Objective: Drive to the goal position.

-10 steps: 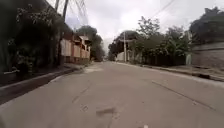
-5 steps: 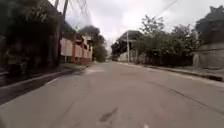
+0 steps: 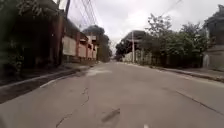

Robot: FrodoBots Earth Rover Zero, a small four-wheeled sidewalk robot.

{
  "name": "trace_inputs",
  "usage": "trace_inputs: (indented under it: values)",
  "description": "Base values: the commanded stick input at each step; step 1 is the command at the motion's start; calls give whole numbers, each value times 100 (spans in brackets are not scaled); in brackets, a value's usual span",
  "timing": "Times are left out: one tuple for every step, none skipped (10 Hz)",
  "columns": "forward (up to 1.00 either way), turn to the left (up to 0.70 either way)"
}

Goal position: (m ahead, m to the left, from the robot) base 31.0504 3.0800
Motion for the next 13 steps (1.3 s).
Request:
trace_inputs:
  values:
    - [85,5]
    - [85,0]
    - [85,0]
    - [85,5]
    - [85,1]
    - [85,0]
    - [85,6]
    - [85,7]
    - [85,5]
    - [85,5]
    - [85,7]
    - [85,7]
    - [85,4]
